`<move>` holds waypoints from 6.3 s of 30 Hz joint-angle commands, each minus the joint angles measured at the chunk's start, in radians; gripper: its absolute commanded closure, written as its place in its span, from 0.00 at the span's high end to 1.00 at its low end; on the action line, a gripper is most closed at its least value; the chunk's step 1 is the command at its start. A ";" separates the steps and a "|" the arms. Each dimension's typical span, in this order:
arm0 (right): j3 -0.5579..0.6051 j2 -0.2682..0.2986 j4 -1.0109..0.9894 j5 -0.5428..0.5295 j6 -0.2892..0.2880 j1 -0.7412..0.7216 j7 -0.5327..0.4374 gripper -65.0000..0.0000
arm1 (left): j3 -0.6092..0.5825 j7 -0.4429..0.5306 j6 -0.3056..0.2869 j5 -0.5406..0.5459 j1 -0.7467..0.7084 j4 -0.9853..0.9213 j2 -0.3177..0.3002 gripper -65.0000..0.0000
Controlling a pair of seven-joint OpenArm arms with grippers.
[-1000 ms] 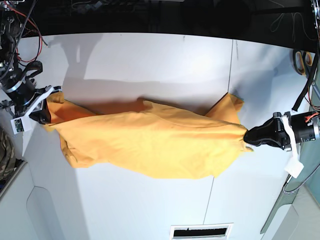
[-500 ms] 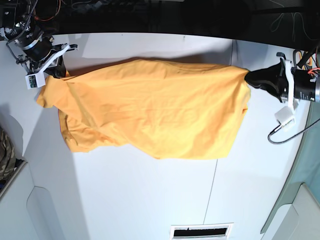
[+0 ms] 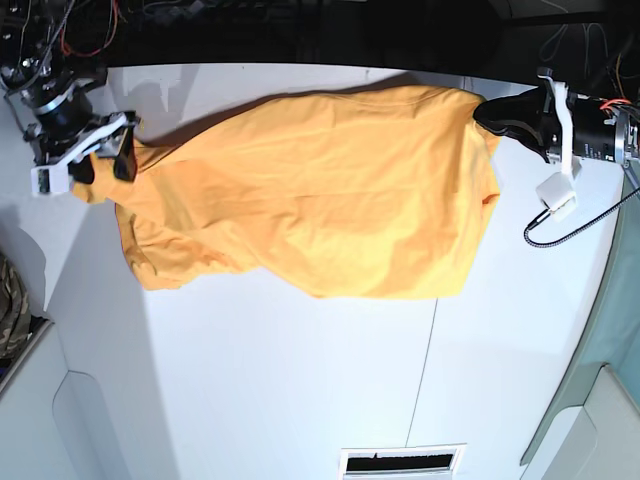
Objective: Layout the t-shirt on the table in an organized manner, then fold the t-shirt properly
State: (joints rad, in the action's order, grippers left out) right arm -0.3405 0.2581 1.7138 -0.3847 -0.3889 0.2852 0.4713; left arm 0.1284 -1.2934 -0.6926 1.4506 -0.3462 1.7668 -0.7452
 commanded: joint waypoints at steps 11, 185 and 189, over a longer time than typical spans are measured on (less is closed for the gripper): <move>-0.017 0.011 -0.351 0.049 0.097 -0.440 -0.027 0.62 | 0.010 0.018 -0.006 -0.008 -0.012 0.012 -0.017 0.00; 0.167 -0.302 -0.504 0.138 -0.113 -0.373 0.043 0.21 | 0.114 0.554 -0.006 -0.611 0.536 -0.514 0.281 0.47; 0.167 -0.304 -0.504 0.130 -0.113 -0.373 0.040 0.21 | 0.068 0.601 -0.006 -0.648 0.546 -0.697 0.290 0.47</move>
State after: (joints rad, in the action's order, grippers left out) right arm -0.1745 -0.0471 1.2003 -0.2543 -0.5049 -0.0769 0.5121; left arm 0.1902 -0.7074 -0.6853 0.7753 0.1776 1.0527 -0.4404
